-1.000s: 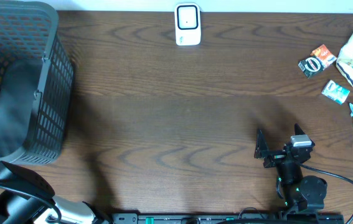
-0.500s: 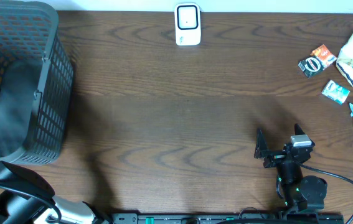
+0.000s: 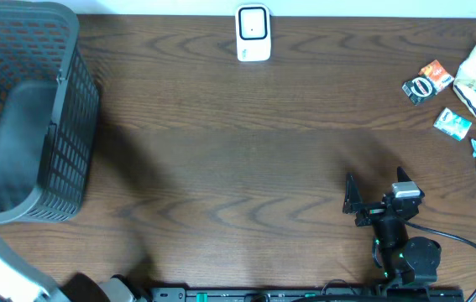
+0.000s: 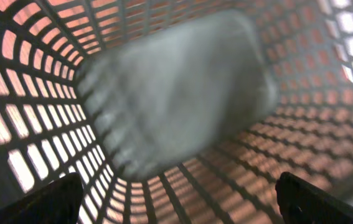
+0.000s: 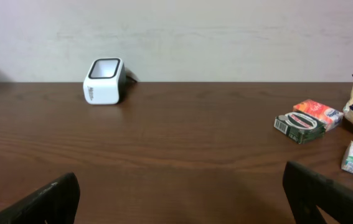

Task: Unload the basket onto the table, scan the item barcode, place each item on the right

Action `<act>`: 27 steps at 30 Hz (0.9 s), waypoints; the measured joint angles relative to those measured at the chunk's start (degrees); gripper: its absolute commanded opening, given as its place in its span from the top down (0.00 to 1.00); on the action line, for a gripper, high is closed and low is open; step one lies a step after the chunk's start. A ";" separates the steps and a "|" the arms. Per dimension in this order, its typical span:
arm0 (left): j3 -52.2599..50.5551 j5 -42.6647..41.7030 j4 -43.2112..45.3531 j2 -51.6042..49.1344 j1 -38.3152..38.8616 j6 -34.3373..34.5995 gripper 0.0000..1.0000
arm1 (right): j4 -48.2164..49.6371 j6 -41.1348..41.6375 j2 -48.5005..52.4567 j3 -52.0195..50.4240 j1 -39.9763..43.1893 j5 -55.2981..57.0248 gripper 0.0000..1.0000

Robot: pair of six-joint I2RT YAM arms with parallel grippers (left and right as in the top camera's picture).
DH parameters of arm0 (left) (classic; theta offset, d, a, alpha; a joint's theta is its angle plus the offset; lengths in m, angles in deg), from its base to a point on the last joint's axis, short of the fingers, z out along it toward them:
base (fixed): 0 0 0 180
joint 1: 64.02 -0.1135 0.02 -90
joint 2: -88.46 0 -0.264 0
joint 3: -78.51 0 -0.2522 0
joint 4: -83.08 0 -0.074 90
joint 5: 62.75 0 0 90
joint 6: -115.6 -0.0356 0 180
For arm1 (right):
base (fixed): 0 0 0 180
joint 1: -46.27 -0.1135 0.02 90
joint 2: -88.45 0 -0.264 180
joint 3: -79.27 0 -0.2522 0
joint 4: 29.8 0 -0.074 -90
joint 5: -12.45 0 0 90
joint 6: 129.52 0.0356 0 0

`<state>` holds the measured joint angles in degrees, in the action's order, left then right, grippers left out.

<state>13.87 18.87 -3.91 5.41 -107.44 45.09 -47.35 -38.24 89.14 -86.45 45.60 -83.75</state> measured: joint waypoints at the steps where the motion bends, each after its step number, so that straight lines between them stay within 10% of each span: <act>1: 0.00 0.11 -0.20 1.11 1.31 0.00 0.02 | 0.00 0.00 0.00 0.00 0.00 0.00 0.01; 16: -10.12 9.81 5.64 12.70 39.85 -1.38 0.02 | 0.02 0.00 0.00 0.00 0.00 0.00 0.01; 27: -31.91 15.30 6.03 31.19 41.83 -1.51 0.02 | 0.00 0.00 0.00 0.00 0.00 0.04 0.01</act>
<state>-18.04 34.17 2.12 36.60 -65.60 43.58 -47.35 -38.24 89.14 -86.45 45.60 -83.70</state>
